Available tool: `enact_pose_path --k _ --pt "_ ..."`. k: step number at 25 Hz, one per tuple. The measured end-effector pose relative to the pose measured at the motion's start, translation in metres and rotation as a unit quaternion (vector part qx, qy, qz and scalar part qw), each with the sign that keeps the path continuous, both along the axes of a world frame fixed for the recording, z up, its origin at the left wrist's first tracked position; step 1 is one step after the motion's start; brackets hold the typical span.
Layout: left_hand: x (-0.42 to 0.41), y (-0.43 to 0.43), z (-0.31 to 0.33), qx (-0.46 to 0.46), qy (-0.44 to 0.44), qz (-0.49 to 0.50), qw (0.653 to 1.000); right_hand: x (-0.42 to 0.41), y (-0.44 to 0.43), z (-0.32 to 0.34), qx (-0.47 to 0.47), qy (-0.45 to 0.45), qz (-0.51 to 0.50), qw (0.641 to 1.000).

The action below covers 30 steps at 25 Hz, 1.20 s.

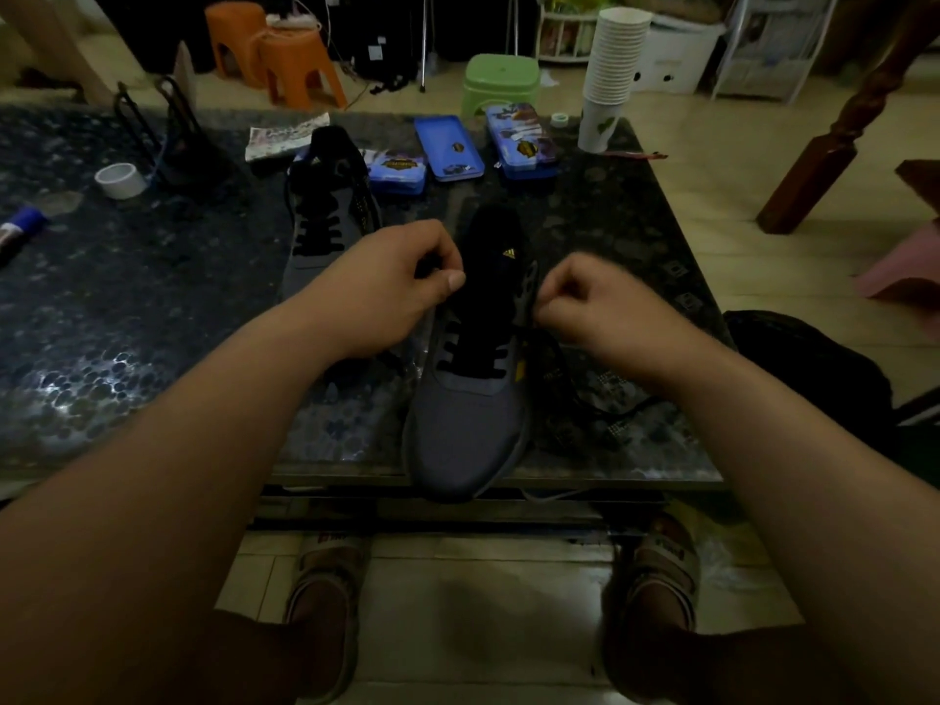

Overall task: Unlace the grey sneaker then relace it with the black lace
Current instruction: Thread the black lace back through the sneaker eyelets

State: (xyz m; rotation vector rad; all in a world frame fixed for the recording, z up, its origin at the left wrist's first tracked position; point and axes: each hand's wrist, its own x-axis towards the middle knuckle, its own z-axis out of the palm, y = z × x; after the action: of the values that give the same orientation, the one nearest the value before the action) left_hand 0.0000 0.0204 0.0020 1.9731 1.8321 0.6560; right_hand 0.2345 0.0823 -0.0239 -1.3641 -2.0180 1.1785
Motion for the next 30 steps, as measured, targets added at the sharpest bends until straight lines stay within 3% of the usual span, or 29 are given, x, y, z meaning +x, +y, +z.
enact_pose_path --k 2,4,7,8,10,12,14,15,17,19,22,30 --pt "0.002 0.002 0.002 -0.008 -0.062 0.024 0.998 0.003 -0.014 -0.012 0.085 -0.135 0.085 0.984" --pt "0.004 0.002 0.007 -0.014 -0.141 0.055 0.988 0.003 -0.02 -0.014 0.14 -0.138 0.097 0.976" --pt "0.005 0.005 0.013 0.048 -0.092 0.111 0.988 0.007 -0.02 -0.004 0.007 0.021 0.054 0.998" --pt "0.004 0.007 0.013 0.064 -0.072 0.136 0.986 0.01 -0.02 0.001 -0.043 0.083 0.035 0.995" --pt "0.003 0.014 0.014 0.068 -0.111 0.175 0.976 0.014 -0.02 0.012 -0.121 0.183 0.021 0.975" --pt "0.003 0.013 0.017 0.076 -0.126 0.184 0.972 0.013 -0.016 0.019 -0.152 0.229 0.0 0.961" --pt "0.007 0.01 0.021 0.15 -0.029 0.152 0.977 0.01 -0.008 0.025 -0.14 0.227 -0.015 0.964" --pt "0.015 0.007 0.024 0.164 -0.021 0.117 0.979 0.007 -0.005 0.029 -0.128 0.227 -0.007 0.965" --pt "0.038 -0.003 0.031 0.073 -0.127 0.016 0.989 -0.002 -0.002 0.035 -0.108 0.243 0.022 0.964" --pt "0.053 -0.01 0.033 -0.04 -0.212 -0.049 0.975 -0.008 0.0 0.042 -0.102 0.266 0.049 0.957" --pt "0.031 -0.013 0.033 -0.037 -0.161 -0.042 0.985 -0.004 0.004 0.042 -0.112 0.262 0.062 0.956" --pt "-0.007 -0.031 0.025 -0.07 -0.24 0.035 0.968 0.012 0.008 0.03 -0.065 0.122 -0.033 0.99"
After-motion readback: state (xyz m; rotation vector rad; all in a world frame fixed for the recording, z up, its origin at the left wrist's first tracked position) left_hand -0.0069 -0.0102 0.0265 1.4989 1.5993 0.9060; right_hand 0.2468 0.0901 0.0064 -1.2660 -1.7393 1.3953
